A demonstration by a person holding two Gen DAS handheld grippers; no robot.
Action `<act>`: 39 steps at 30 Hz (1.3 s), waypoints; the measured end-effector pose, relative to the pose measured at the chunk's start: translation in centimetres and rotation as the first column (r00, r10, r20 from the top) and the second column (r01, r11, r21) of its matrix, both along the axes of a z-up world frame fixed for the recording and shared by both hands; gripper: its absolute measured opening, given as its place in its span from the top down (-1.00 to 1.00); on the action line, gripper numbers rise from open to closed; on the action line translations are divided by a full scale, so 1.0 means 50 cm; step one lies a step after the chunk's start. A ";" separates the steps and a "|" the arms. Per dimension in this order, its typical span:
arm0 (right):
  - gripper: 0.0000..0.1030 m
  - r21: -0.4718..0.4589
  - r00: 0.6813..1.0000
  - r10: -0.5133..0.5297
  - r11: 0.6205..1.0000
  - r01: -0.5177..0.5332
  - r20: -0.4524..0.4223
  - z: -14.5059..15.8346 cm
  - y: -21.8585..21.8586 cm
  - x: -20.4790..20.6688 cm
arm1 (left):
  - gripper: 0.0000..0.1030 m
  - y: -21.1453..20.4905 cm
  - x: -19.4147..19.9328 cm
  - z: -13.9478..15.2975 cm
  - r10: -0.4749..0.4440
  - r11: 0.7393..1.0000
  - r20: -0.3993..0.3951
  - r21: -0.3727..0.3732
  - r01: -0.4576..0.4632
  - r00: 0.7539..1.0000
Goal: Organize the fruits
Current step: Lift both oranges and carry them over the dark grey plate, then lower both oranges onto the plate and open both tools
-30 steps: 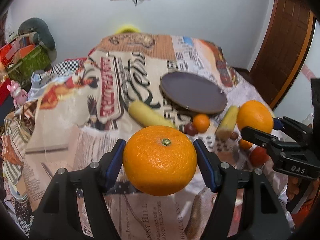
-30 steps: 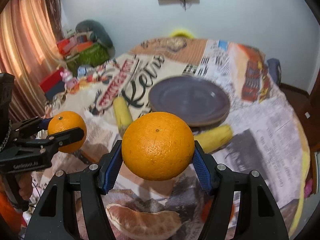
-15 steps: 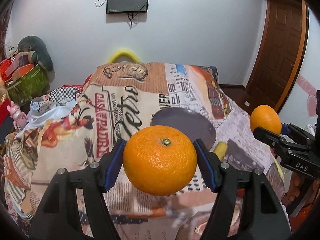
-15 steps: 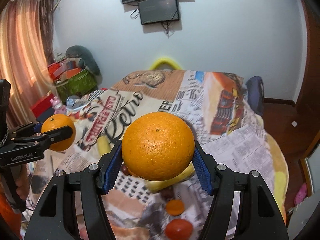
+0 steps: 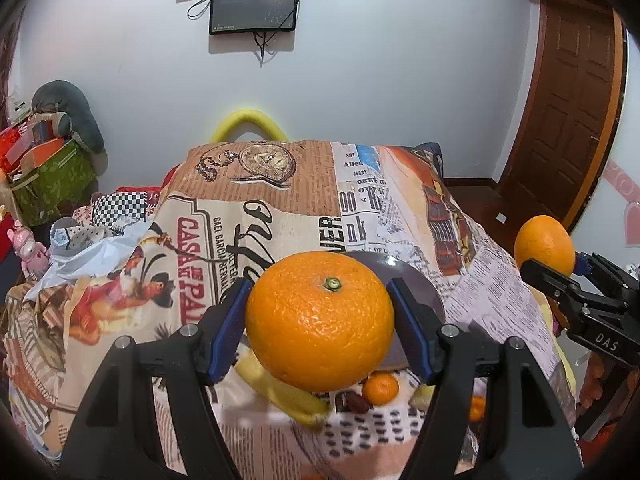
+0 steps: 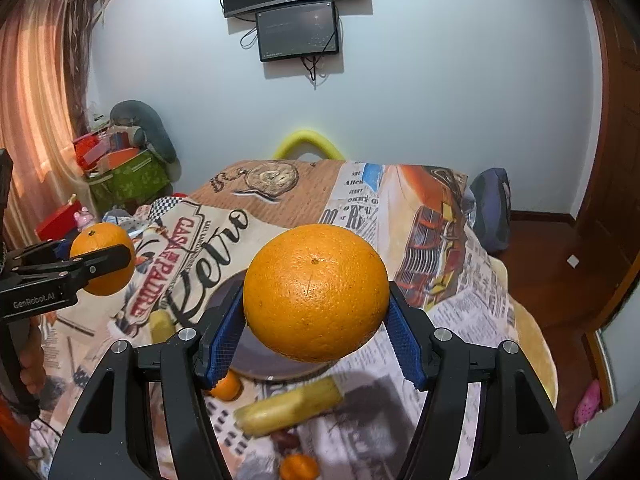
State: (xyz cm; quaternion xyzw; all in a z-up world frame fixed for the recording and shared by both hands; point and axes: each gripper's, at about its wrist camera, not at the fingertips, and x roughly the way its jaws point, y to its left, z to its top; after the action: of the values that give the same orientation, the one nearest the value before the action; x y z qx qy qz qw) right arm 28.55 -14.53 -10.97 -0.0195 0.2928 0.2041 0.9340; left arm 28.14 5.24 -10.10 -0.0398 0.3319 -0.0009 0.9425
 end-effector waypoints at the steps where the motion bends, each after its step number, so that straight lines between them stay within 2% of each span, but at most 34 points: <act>1: -0.22 -0.006 1.000 0.001 1.000 -0.001 0.000 -0.002 0.003 0.008 | -0.33 -0.001 0.008 -0.002 0.001 1.000 -0.002 0.003 -0.001 1.000; 7: -0.22 -0.040 1.000 0.010 0.999 -0.010 -0.003 -0.022 0.023 0.053 | -0.33 -0.006 0.072 -0.021 -0.001 1.000 -0.027 0.007 0.001 1.000; 16: -0.22 -0.085 0.998 0.009 0.996 -0.014 -0.059 -0.072 0.041 0.126 | -0.33 -0.017 0.154 -0.052 -0.010 1.000 -0.068 0.015 0.011 0.998; 24: -0.22 -0.106 0.990 0.028 0.993 -0.043 -0.138 -0.130 0.063 0.187 | -0.33 -0.026 0.221 -0.103 -0.016 0.999 -0.127 0.035 0.020 0.992; 32: -0.22 -0.131 0.965 0.073 0.985 -0.108 -0.250 -0.196 0.095 0.233 | -0.33 -0.011 0.280 -0.191 -0.029 1.000 -0.243 -0.010 0.028 0.970; 39: -0.22 -0.146 0.937 0.102 0.977 -0.158 -0.335 -0.239 0.110 0.264 | -0.33 -0.007 0.304 -0.245 -0.069 0.997 -0.324 -0.065 0.050 0.943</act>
State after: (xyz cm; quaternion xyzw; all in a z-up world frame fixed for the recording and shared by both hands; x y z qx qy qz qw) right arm 41.76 -9.02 -22.93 -0.0848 0.4572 0.2400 0.8521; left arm 43.34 4.90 -22.37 -0.0557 0.4842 -0.0319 0.8726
